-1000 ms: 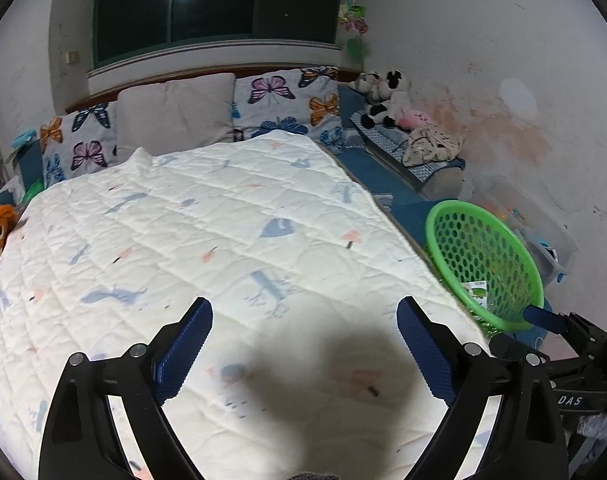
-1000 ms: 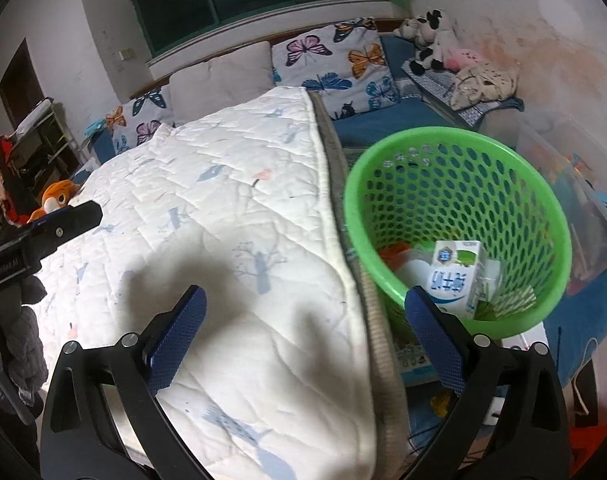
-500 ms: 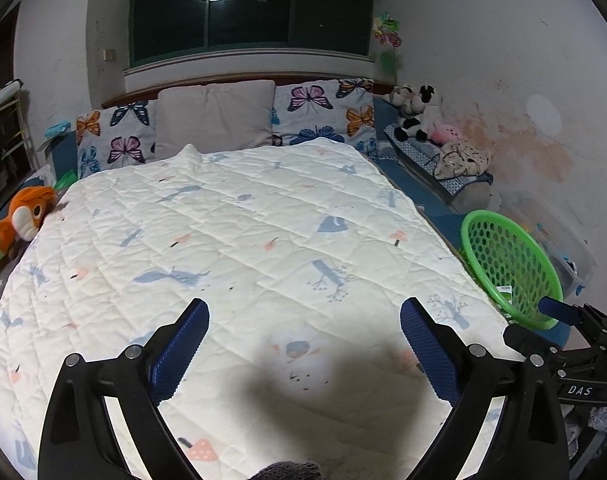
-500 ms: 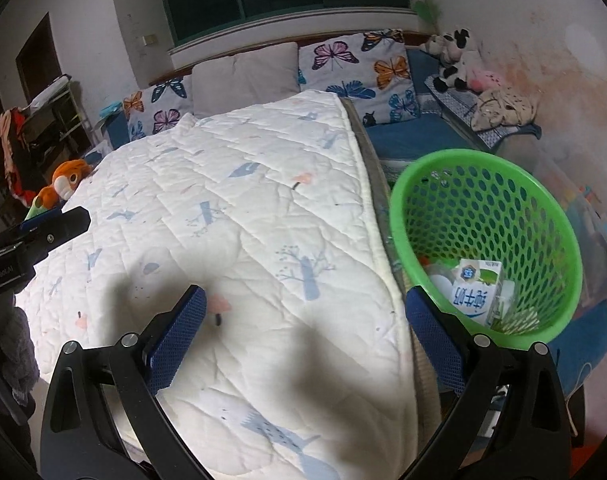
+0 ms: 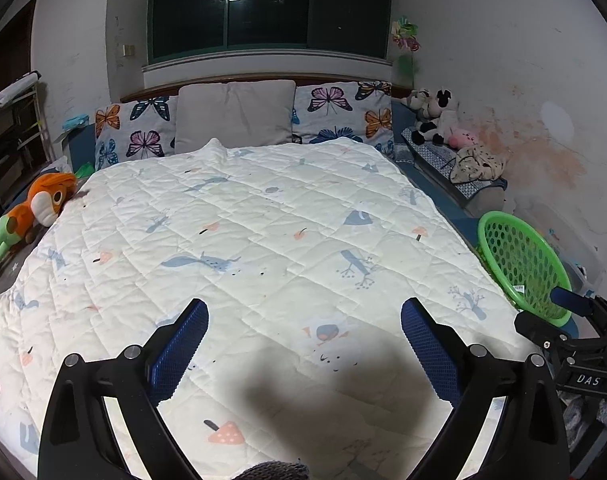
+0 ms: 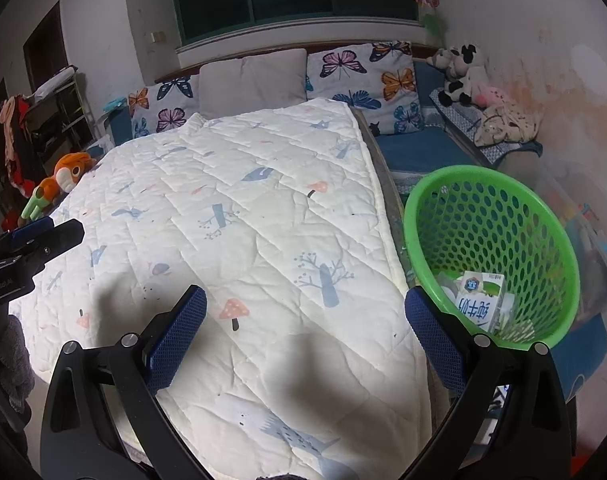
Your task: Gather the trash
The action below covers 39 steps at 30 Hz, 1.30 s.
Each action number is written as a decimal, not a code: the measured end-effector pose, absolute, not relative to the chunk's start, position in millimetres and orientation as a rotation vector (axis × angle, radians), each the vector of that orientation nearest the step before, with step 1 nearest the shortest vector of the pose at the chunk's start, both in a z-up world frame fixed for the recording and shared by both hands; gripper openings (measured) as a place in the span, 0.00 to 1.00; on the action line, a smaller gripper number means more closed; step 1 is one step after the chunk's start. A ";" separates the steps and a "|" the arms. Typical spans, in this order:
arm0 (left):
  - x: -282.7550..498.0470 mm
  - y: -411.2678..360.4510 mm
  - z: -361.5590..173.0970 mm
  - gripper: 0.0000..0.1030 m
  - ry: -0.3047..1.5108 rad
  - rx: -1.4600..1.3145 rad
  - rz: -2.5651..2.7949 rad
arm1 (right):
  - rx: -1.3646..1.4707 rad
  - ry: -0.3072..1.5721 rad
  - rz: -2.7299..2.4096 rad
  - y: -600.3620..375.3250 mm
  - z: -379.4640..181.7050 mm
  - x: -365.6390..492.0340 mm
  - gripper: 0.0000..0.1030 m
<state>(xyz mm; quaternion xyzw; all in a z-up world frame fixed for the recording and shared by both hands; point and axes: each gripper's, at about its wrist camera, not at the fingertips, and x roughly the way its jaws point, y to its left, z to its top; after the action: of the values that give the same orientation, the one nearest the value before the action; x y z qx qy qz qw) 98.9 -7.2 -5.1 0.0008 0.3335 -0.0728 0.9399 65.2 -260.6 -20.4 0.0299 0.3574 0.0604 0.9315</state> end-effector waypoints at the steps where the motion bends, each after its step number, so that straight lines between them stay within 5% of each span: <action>1: 97.8 -6.3 -5.4 0.91 0.680 0.002 -0.147 | 0.061 0.730 0.122 -260.2 -20.4 64.9 0.96; 39: 80.7 15.6 -5.9 0.91 0.653 -0.005 -0.066 | 0.026 0.692 0.131 -243.1 -12.1 64.7 0.96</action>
<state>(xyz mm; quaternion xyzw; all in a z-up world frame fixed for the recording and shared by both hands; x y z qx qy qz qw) 80.7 15.6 -5.9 -0.0023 0.3206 -0.0326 0.9467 64.7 -243.1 -12.1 0.0126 0.3388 0.0641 0.9386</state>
